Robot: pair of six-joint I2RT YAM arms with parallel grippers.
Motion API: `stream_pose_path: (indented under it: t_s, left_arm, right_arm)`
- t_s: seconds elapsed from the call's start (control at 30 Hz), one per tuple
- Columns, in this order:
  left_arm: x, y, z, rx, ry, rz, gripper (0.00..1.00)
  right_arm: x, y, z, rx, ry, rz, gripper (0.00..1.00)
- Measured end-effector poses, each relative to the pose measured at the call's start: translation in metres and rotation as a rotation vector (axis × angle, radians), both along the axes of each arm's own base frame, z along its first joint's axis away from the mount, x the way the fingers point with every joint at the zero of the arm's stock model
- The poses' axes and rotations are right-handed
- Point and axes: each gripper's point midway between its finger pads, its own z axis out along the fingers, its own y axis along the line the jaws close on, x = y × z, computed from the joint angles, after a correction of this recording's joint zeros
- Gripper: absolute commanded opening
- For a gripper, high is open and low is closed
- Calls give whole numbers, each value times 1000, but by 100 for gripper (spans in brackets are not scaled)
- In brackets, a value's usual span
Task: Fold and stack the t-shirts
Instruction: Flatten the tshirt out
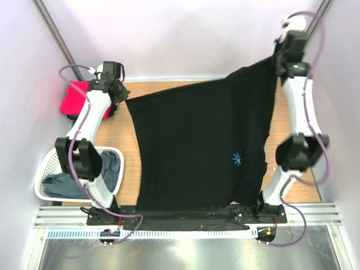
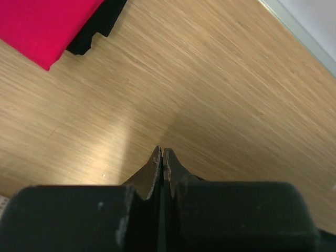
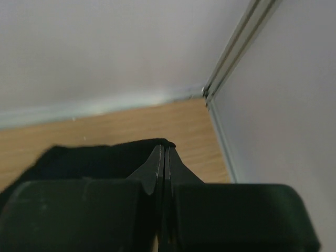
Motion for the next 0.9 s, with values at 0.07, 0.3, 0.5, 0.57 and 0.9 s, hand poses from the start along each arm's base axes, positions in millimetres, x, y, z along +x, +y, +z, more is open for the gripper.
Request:
stream_pose_path:
  t_s: [0.07,0.3,0.5,0.57,0.9]
  left_arm:
    - [14,-1,-20,-2,20,4,0]
    - [90,-16,-33,-35,-70,-23,0]
    - [113,-17,6,-7,-196,-62,0]
    - [108,-16,25,9,-239,-79,0]
    - [14,-16,178,40,-595,-133,0]
  right_arm:
    - [34,0,-70,19,125,15,1]
    - [101,4,-190,70,286,47,1]
    - [114,7,-91,58,39,76,1]
    - [104,10,-51,52,-39,90,1]
    - [-49,31,159,-35,-439,158,1]
